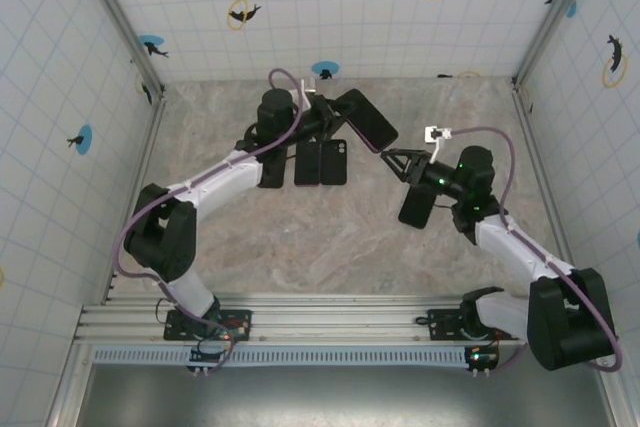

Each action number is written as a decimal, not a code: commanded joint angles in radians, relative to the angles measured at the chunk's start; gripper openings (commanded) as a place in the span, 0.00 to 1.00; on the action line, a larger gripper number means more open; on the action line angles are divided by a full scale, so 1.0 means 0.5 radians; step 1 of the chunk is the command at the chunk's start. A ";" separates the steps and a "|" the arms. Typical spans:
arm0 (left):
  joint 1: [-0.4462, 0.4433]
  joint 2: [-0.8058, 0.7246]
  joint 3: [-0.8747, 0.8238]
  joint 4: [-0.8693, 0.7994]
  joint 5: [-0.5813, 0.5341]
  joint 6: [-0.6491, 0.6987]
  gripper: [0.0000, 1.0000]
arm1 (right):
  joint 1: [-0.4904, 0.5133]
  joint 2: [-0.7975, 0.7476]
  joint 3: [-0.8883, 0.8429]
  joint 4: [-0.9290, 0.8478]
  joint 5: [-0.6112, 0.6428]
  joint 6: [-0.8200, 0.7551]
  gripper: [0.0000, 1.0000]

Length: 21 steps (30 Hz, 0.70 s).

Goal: Take the phone out of the phone case

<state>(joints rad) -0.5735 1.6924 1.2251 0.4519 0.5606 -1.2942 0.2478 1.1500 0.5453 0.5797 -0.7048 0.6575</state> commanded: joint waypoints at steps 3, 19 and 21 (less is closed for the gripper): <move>0.066 -0.141 0.159 -0.085 0.414 0.558 0.01 | -0.130 -0.032 0.182 -0.474 -0.315 -0.545 0.53; 0.144 -0.284 0.162 -0.186 0.932 1.502 0.00 | -0.070 0.196 0.643 -1.459 -0.795 -1.886 0.48; 0.143 -0.298 0.148 -0.196 0.989 1.553 0.00 | -0.032 0.224 0.665 -1.434 -0.790 -1.898 0.46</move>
<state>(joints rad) -0.5083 1.5963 1.2728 0.3260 0.9668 -0.6254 0.2111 1.2461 0.8291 -0.0448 -1.0611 -0.1669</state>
